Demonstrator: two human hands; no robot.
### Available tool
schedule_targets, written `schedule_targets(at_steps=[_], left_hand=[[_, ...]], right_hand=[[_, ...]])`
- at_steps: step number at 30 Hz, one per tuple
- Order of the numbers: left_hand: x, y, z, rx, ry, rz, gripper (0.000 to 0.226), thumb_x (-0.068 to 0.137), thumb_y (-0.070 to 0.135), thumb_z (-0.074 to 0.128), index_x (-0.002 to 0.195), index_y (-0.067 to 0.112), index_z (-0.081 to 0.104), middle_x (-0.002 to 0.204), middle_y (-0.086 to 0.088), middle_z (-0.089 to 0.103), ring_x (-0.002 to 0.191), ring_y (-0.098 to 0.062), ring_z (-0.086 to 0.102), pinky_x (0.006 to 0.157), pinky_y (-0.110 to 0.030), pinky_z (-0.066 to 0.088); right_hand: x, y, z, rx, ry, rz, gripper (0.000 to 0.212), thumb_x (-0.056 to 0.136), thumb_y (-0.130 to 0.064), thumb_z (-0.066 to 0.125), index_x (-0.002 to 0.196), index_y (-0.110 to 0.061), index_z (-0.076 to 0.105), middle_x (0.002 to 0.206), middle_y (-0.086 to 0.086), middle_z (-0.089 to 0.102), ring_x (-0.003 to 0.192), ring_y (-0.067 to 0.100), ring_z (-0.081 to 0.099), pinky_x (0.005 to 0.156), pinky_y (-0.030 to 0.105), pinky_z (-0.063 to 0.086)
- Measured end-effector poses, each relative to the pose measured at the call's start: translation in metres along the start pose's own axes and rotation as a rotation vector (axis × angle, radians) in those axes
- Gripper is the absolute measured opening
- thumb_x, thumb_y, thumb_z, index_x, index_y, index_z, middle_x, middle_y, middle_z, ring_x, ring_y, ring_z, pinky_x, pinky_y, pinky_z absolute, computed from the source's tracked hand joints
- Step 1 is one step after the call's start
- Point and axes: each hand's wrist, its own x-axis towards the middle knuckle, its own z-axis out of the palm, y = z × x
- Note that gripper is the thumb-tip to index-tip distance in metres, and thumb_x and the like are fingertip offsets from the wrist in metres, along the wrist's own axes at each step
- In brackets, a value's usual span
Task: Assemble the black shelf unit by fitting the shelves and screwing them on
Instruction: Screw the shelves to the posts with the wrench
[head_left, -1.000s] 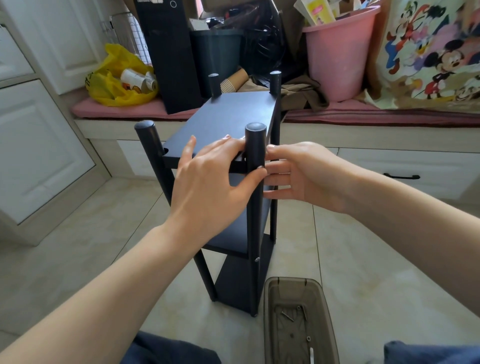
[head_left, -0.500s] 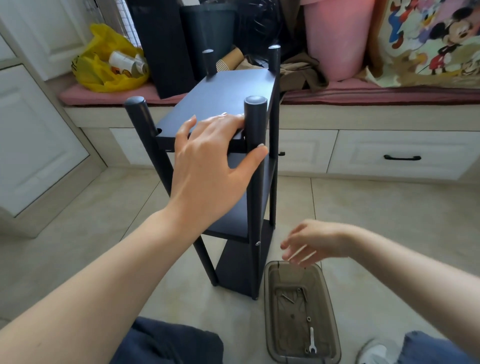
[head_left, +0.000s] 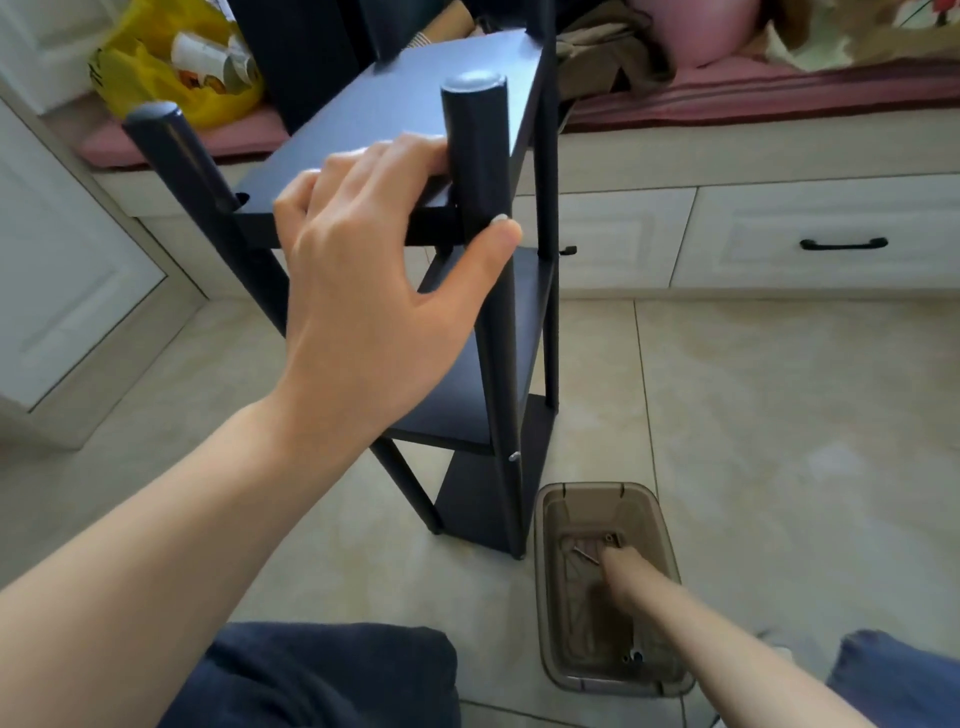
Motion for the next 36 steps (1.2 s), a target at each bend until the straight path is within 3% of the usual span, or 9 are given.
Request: schedule_targets(at_steps=[3, 8, 18, 22, 27, 30, 32, 34, 36], left_hand=[[-0.001, 0.001, 0.002, 0.002, 0.018, 0.007, 0.032, 0.094, 0.04, 0.063, 0.111, 0.013, 0.067, 0.103, 0.004, 0.069, 0.106, -0.019, 0.06, 0.107, -0.048, 0.035], [-0.002, 0.001, 0.007, 0.002, 0.045, 0.04, 0.029, 0.095, 0.036, 0.062, 0.109, 0.01, 0.066, 0.102, 0.002, 0.068, 0.104, -0.021, 0.06, 0.101, -0.054, 0.04], [-0.004, -0.003, 0.013, 0.006, 0.081, 0.083, 0.031, 0.097, 0.034, 0.06, 0.109, 0.006, 0.064, 0.101, -0.001, 0.066, 0.103, -0.024, 0.058, 0.096, -0.058, 0.043], [0.0, -0.004, 0.01, -0.017, 0.058, 0.08, 0.03, 0.096, 0.033, 0.062, 0.107, 0.005, 0.064, 0.099, -0.001, 0.064, 0.101, -0.028, 0.06, 0.091, -0.058, 0.048], [0.003, -0.004, 0.007, -0.041, 0.016, 0.047, 0.031, 0.094, 0.035, 0.064, 0.109, 0.008, 0.064, 0.101, -0.001, 0.066, 0.104, -0.027, 0.06, 0.092, -0.057, 0.049], [0.003, -0.003, 0.006, -0.039, 0.01, 0.03, 0.033, 0.093, 0.038, 0.064, 0.11, 0.009, 0.065, 0.103, 0.0, 0.067, 0.106, -0.025, 0.059, 0.094, -0.056, 0.047], [0.003, -0.004, 0.005, -0.007, 0.019, 0.024, 0.032, 0.093, 0.042, 0.064, 0.109, 0.014, 0.065, 0.103, 0.005, 0.066, 0.107, -0.02, 0.058, 0.098, -0.051, 0.043], [0.002, -0.005, 0.006, 0.021, 0.03, 0.03, 0.031, 0.093, 0.045, 0.062, 0.108, 0.019, 0.064, 0.103, 0.011, 0.065, 0.107, -0.015, 0.056, 0.1, -0.038, 0.035], [0.003, -0.006, 0.007, 0.031, 0.034, 0.049, 0.031, 0.093, 0.047, 0.062, 0.109, 0.021, 0.064, 0.104, 0.017, 0.061, 0.106, -0.013, 0.056, 0.093, -0.03, 0.027]], right_hand=[[0.008, 0.004, 0.014, -0.124, -0.019, -0.053, 0.031, 0.099, -0.007, 0.045, 0.126, -0.011, 0.059, 0.131, 0.011, 0.061, 0.117, 0.026, 0.061, 0.097, 0.032, 0.048], [0.017, 0.005, 0.023, -0.448, 0.005, -0.074, 0.037, 0.103, -0.006, 0.038, 0.136, -0.007, 0.055, 0.14, 0.013, 0.054, 0.132, 0.032, 0.046, 0.101, 0.04, 0.044], [0.032, 0.009, 0.028, -0.595, 0.036, -0.109, 0.038, 0.105, -0.01, 0.036, 0.138, -0.011, 0.054, 0.143, 0.013, 0.052, 0.135, 0.033, 0.043, 0.103, 0.04, 0.039], [0.032, 0.004, 0.016, -0.474, 0.055, -0.115, 0.036, 0.103, -0.006, 0.038, 0.135, -0.007, 0.055, 0.139, 0.014, 0.053, 0.128, 0.03, 0.052, 0.1, 0.038, 0.045], [0.025, 0.002, -0.001, -0.213, 0.091, -0.127, 0.027, 0.101, -0.011, 0.046, 0.123, -0.014, 0.06, 0.129, 0.007, 0.061, 0.116, 0.022, 0.06, 0.094, 0.029, 0.047], [0.021, 0.0, -0.015, -0.051, 0.16, -0.091, 0.009, 0.097, -0.013, 0.053, 0.101, -0.018, 0.06, 0.106, 0.004, 0.064, 0.094, 0.019, 0.063, 0.072, 0.021, 0.047], [0.016, -0.004, -0.028, 0.059, 0.219, -0.068, 0.01, 0.096, -0.014, 0.055, 0.087, -0.017, 0.059, 0.087, 0.0, 0.062, 0.081, 0.018, 0.062, 0.063, 0.022, 0.043], [0.011, -0.008, -0.043, 0.179, 0.314, -0.073, 0.011, 0.094, -0.017, 0.06, 0.088, -0.012, 0.067, 0.083, 0.004, 0.068, 0.079, 0.019, 0.064, 0.066, 0.027, 0.047], [0.001, -0.015, -0.059, 0.385, 0.416, -0.098, 0.009, 0.094, -0.018, 0.064, 0.09, -0.012, 0.068, 0.086, 0.006, 0.072, 0.08, 0.02, 0.067, 0.073, 0.029, 0.052]])
